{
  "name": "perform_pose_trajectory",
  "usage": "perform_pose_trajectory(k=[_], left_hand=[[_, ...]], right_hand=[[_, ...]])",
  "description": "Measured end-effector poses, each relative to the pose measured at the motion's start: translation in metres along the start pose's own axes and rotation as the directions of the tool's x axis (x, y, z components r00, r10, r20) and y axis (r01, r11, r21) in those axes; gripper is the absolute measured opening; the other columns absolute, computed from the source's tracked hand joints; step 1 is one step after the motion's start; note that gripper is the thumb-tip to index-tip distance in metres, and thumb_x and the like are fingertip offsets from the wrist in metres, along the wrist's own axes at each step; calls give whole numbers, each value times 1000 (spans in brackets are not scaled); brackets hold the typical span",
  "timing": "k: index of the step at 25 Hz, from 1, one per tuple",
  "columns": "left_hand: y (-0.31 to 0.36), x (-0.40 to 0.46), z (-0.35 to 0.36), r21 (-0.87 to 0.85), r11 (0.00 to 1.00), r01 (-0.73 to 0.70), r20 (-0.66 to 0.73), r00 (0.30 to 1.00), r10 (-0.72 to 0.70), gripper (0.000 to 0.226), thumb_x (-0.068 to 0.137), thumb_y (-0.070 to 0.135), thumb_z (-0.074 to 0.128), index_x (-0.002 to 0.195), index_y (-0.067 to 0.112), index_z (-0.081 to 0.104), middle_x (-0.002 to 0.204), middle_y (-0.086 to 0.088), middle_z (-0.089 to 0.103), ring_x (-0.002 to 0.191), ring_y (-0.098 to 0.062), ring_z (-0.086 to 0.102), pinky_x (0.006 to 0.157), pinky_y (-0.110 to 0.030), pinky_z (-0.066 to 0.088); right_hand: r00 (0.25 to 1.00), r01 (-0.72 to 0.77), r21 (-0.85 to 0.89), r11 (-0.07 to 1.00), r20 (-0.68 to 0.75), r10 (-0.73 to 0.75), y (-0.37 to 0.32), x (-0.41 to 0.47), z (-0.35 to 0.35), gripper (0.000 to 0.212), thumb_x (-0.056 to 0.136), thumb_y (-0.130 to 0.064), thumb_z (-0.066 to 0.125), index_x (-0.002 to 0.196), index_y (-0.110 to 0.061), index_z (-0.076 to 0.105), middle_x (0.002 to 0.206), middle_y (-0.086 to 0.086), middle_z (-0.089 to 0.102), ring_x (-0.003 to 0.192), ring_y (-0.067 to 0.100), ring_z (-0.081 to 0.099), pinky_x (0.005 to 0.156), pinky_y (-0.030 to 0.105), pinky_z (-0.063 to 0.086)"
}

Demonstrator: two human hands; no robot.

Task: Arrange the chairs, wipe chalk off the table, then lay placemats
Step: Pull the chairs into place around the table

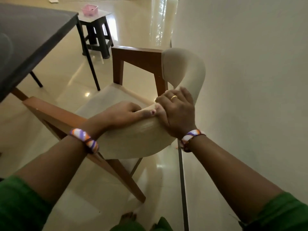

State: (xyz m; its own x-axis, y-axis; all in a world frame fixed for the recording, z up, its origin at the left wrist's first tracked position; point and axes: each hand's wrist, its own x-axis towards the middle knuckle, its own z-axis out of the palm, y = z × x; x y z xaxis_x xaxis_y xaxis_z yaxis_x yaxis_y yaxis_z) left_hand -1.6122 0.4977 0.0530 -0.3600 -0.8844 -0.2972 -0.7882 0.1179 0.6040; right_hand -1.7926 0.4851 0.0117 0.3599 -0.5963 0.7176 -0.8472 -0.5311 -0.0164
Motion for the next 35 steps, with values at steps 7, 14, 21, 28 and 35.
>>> perform_pose_trajectory(k=[7, 14, 21, 28, 35], left_hand=[[-31, -26, 38, 187, 981, -58, -715, 676, 176, 48, 89, 43, 32, 75, 14, 67, 56, 7, 49, 48, 1, 40, 47, -14, 24], [-26, -2, 37, 157, 983, -99, -741, 647, 183, 48, 88, 41, 33, 75, 10, 67, 55, 1, 53, 48, -2, 40, 46, -16, 25], [-19, 29, 33, 128, 987, -96, -734, 660, 159, 51, 87, 44, 32, 77, 10, 69, 58, -2, 58, 50, -5, 43, 47, -17, 27], [-2, 61, 31, 67, 994, -88, -727, 678, 109, 45, 88, 42, 37, 74, 12, 67, 54, 8, 49, 50, -6, 42, 49, -13, 25], [25, 117, 28, 29, 999, -23, -672, 740, 37, 46, 85, 48, 26, 72, 19, 58, 55, 12, 43, 53, -10, 43, 49, -18, 27]], right_hand=[[979, 179, 64, 982, -108, -171, 2, 13, 13, 49, 84, -39, 35, 61, -8, 65, 59, 8, 65, 52, 27, 58, 64, 32, 46], [967, 226, 128, 966, -150, -206, 24, 24, 23, 49, 85, -37, 32, 60, -8, 64, 56, 7, 62, 49, 25, 55, 64, 32, 45], [967, 232, 146, 962, -146, -211, 54, 37, 36, 50, 85, -36, 33, 61, -8, 66, 55, 7, 63, 48, 24, 56, 66, 33, 47], [967, 233, 126, 964, -135, -216, 90, 52, 46, 44, 82, -32, 35, 63, -6, 65, 59, 10, 65, 51, 29, 58, 67, 39, 51], [987, 163, 97, 982, -8, -163, 144, 74, 57, 44, 80, -30, 33, 67, -1, 64, 64, 16, 65, 57, 35, 59, 73, 42, 49]])
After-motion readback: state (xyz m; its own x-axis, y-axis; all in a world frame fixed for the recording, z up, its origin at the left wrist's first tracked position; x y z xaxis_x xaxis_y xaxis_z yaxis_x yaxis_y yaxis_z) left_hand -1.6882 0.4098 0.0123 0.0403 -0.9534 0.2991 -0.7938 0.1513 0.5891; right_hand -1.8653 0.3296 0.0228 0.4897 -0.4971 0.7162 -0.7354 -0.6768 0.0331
